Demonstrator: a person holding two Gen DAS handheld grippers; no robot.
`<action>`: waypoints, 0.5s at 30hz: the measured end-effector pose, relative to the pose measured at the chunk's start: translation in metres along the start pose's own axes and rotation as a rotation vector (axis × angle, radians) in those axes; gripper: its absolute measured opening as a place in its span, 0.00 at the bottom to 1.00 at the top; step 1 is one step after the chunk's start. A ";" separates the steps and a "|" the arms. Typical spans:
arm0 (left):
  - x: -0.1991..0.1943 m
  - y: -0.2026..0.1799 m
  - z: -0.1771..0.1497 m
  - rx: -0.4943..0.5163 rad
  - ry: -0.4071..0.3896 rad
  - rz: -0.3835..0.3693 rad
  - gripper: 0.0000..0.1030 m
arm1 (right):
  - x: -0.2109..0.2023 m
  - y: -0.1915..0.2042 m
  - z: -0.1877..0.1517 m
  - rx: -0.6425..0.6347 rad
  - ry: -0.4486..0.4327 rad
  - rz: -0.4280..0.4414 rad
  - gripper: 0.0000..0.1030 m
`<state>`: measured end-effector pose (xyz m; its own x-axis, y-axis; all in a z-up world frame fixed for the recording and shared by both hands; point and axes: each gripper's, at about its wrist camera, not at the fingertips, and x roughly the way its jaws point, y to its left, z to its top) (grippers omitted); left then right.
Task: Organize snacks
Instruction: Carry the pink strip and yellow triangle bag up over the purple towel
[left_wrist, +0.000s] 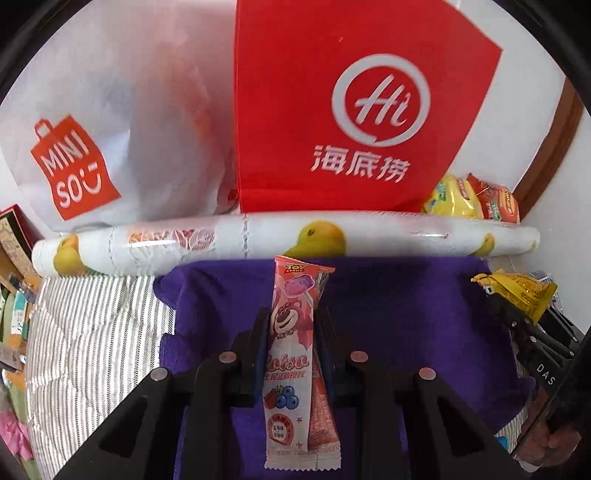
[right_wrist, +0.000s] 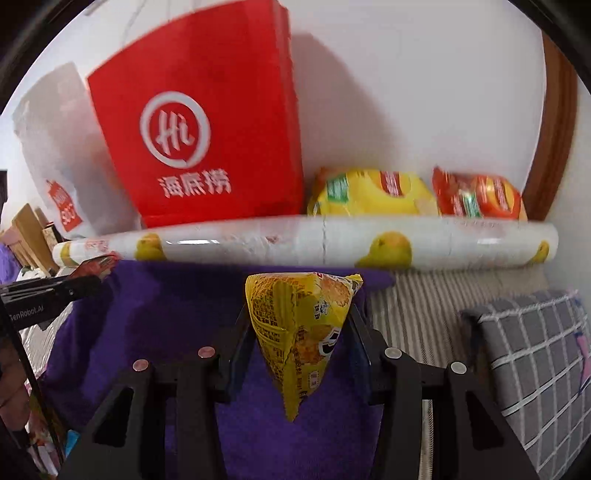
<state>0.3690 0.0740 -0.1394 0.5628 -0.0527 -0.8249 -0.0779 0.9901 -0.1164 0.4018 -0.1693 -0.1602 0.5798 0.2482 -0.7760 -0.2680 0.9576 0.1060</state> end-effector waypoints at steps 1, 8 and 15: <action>0.002 0.001 0.000 -0.007 0.007 -0.007 0.23 | 0.004 -0.001 -0.001 0.001 0.018 0.001 0.45; 0.013 -0.001 -0.003 -0.020 0.040 -0.017 0.23 | 0.013 -0.010 -0.005 0.014 0.058 -0.025 0.45; 0.021 0.002 -0.006 -0.035 0.074 -0.026 0.23 | 0.019 -0.013 -0.007 0.025 0.085 -0.028 0.45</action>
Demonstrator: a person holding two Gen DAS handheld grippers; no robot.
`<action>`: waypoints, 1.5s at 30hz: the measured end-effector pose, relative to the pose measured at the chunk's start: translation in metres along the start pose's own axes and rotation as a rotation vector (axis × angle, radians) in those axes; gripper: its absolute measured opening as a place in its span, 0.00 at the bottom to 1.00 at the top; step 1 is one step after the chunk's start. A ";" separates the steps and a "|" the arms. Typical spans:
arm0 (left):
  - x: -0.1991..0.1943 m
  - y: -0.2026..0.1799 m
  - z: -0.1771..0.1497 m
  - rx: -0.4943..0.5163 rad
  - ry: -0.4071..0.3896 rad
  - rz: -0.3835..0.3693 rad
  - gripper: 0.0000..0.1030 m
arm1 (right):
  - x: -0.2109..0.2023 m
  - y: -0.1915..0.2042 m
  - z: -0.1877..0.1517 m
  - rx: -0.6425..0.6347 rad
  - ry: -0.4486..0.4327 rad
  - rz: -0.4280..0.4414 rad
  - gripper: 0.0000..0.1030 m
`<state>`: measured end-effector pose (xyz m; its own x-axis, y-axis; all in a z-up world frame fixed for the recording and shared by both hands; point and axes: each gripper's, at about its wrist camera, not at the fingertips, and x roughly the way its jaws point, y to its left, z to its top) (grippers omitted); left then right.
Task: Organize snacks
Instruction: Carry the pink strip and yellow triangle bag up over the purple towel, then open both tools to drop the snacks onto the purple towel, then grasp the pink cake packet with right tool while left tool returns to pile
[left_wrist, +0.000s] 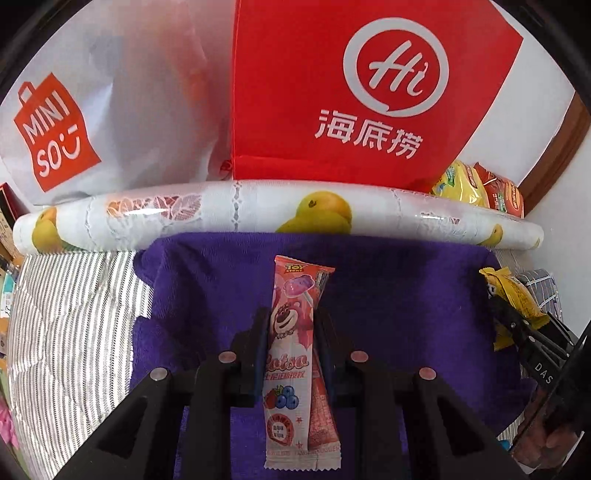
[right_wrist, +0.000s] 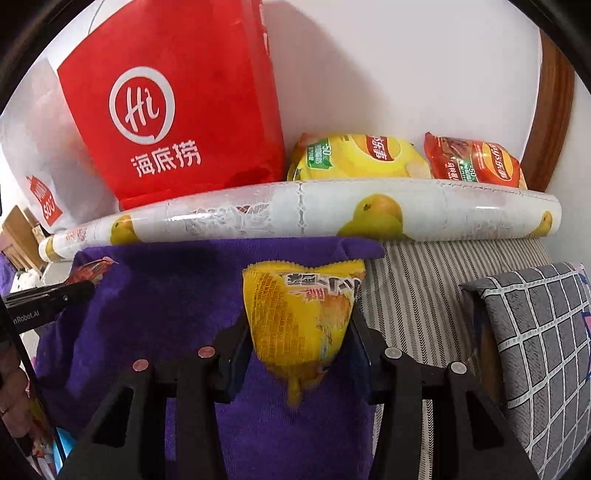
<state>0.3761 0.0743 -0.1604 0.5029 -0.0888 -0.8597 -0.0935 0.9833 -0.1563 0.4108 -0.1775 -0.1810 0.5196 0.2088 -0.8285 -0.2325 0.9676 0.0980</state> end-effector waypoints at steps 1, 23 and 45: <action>0.001 0.000 -0.001 -0.001 0.006 -0.003 0.23 | 0.001 0.001 0.000 -0.002 0.005 -0.002 0.45; 0.000 -0.001 0.003 -0.045 0.028 -0.082 0.56 | -0.009 0.014 -0.007 -0.062 -0.019 -0.012 0.78; -0.118 0.002 -0.049 0.019 -0.075 -0.069 0.57 | -0.120 0.044 -0.040 -0.012 -0.070 -0.010 0.78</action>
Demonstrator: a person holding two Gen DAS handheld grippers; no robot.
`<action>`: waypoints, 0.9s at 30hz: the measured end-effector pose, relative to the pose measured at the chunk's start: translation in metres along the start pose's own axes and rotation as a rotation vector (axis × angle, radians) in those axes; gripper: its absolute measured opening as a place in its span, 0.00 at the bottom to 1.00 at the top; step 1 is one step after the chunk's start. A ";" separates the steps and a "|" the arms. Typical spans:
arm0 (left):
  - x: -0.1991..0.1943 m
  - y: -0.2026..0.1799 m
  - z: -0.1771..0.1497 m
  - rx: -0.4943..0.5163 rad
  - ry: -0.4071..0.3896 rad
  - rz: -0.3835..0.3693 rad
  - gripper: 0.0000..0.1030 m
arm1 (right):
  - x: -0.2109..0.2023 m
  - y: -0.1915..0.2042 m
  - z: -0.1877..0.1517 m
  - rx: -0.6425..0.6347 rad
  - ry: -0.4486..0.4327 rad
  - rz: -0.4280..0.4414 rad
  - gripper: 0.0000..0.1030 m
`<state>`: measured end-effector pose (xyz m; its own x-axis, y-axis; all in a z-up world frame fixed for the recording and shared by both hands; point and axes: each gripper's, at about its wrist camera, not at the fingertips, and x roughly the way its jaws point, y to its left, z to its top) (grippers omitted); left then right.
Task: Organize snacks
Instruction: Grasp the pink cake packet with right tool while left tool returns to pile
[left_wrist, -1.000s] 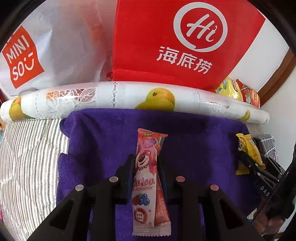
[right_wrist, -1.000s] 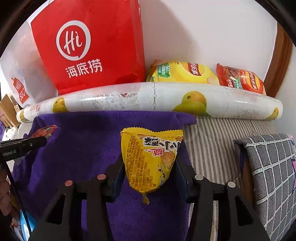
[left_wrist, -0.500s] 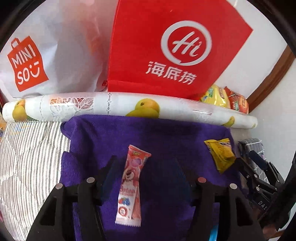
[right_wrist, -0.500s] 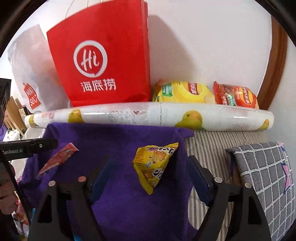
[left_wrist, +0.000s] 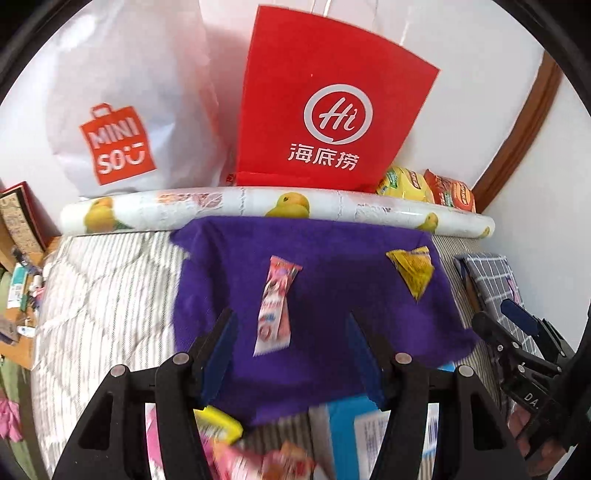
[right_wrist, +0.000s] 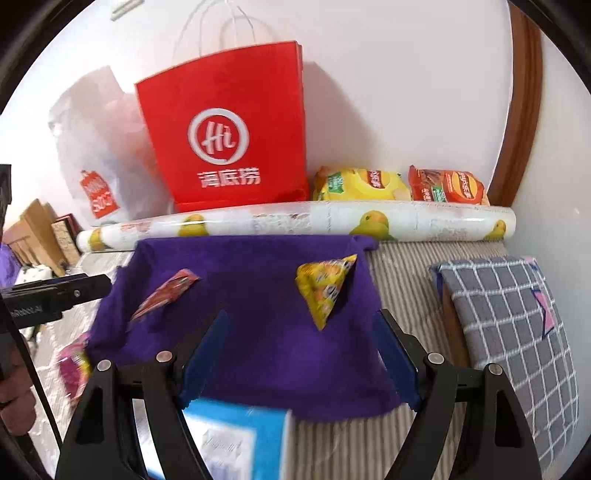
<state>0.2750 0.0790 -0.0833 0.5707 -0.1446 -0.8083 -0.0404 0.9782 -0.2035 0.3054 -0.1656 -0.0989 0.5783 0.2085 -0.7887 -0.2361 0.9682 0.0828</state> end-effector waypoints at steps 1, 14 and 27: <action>-0.008 0.001 -0.006 0.001 -0.004 0.004 0.57 | -0.007 0.002 -0.004 0.002 0.001 0.009 0.78; -0.064 0.013 -0.071 -0.020 -0.029 -0.006 0.57 | -0.079 0.018 -0.064 0.003 -0.004 -0.015 0.78; -0.087 0.052 -0.124 -0.079 -0.018 0.050 0.57 | -0.083 0.049 -0.133 -0.002 0.071 0.061 0.78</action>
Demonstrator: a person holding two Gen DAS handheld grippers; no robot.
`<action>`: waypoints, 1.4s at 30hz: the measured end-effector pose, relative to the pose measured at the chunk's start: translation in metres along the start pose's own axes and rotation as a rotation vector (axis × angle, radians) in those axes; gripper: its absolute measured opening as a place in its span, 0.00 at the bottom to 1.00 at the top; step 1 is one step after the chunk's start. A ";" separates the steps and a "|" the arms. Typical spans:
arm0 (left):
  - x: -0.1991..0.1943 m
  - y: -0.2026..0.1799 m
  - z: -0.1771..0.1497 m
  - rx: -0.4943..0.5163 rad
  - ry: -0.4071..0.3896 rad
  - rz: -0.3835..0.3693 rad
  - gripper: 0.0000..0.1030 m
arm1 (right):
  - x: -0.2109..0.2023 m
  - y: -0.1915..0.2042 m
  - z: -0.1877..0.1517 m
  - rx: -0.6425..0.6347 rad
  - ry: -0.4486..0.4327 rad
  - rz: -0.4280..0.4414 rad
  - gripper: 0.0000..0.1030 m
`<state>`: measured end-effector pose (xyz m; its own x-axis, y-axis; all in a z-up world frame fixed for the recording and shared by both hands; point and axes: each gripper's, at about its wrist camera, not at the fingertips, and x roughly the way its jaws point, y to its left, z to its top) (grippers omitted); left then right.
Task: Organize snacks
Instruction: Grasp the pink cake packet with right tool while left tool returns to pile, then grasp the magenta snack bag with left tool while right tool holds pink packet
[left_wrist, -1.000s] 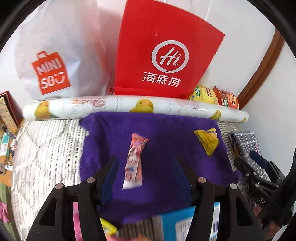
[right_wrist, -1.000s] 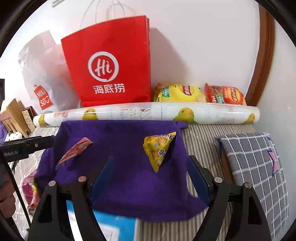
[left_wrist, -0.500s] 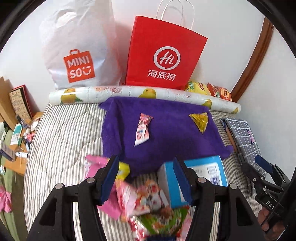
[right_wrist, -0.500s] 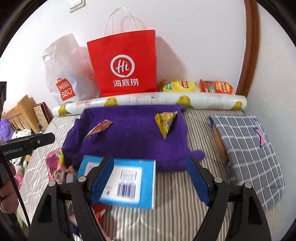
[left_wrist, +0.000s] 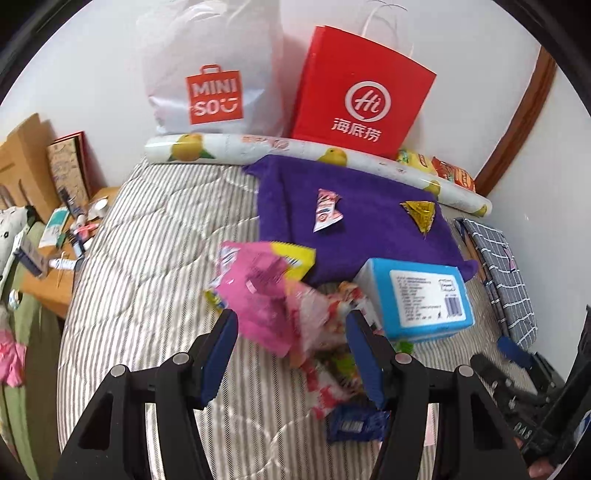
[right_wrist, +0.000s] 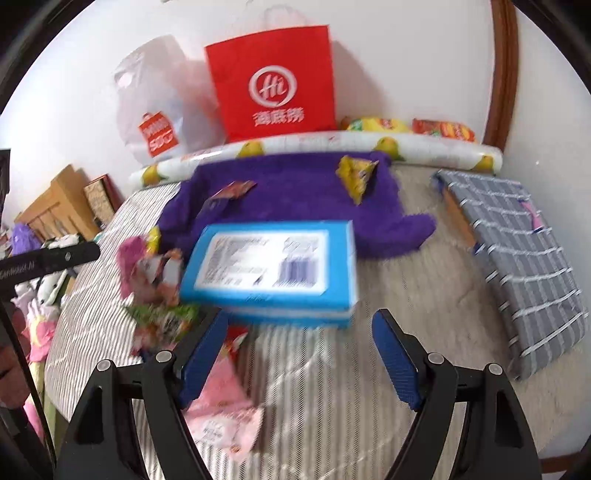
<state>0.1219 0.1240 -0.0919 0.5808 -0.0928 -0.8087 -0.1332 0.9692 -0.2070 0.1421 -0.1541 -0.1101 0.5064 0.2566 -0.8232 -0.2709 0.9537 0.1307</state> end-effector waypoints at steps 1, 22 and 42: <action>-0.001 0.003 -0.003 -0.006 0.000 0.001 0.57 | 0.001 0.004 -0.005 -0.008 0.006 0.018 0.78; 0.009 0.008 -0.040 0.010 0.042 0.001 0.57 | 0.051 0.038 -0.048 -0.097 0.140 0.230 0.44; 0.039 0.033 -0.016 -0.067 0.012 -0.009 0.57 | 0.042 -0.059 -0.050 -0.020 0.028 -0.035 0.44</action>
<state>0.1277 0.1491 -0.1394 0.5724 -0.1042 -0.8133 -0.1820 0.9510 -0.2499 0.1388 -0.2076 -0.1797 0.4924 0.2186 -0.8425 -0.2701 0.9585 0.0908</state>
